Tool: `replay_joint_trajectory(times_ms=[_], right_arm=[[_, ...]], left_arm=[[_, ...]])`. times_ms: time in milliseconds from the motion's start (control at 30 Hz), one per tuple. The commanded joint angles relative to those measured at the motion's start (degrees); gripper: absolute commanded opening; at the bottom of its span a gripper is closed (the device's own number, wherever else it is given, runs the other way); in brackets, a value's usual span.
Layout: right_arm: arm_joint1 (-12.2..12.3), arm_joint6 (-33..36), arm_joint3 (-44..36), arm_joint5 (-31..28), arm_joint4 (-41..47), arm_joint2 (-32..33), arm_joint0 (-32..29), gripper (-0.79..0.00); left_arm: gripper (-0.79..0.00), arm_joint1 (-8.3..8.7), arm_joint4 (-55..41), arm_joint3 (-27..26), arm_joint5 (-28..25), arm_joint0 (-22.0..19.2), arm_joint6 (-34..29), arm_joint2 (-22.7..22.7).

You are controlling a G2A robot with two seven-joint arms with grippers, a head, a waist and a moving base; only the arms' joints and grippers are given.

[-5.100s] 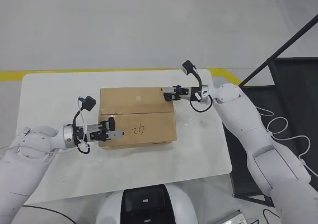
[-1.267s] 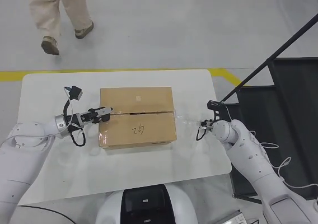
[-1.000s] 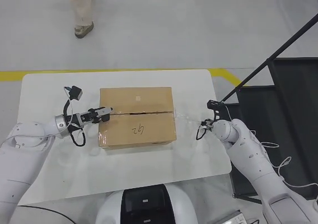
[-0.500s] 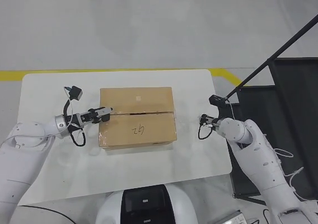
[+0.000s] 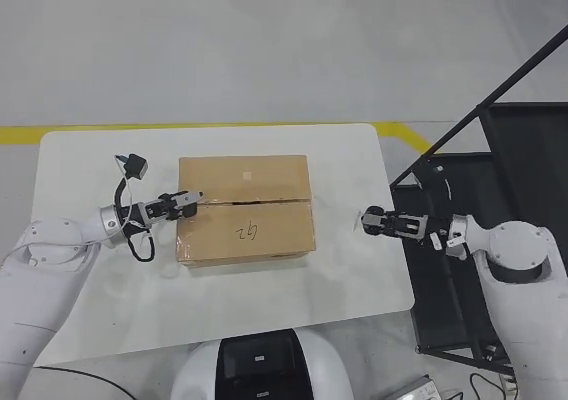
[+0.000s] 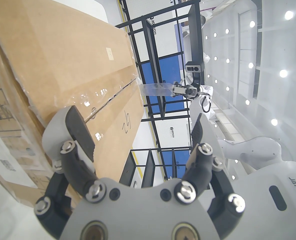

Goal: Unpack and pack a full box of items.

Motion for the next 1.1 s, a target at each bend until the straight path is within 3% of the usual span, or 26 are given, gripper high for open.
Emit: replay_joint_trajectory(times_ms=[0, 267, 767, 1067], right_arm=[[0.1, 2.0, 0.1, -0.4, 4.8, 0.0, 1.2, -0.785], [-0.3, 6.9, 2.6, -1.5, 20.5, -8.0, 10.7, -0.785], [-5.2, 4.9, 18.9, -0.9, 32.5, -38.1, 30.7, -0.785], [-7.7, 1.2, 26.3, -4.4, 36.4, -44.1, 36.2, -0.785]], left_arm=[[0.0, 0.03, 0.5, -0.6, 0.3, 0.3, 0.4, -0.3], [0.0, 0.14, 1.9, -2.1, 1.7, 1.7, 1.5, -1.6], [0.0, 0.11, 3.1, -3.2, 2.9, 3.2, 2.0, -3.2], [0.0, -0.29, 2.7, -2.0, 4.0, 2.4, 1.2, -2.9]])
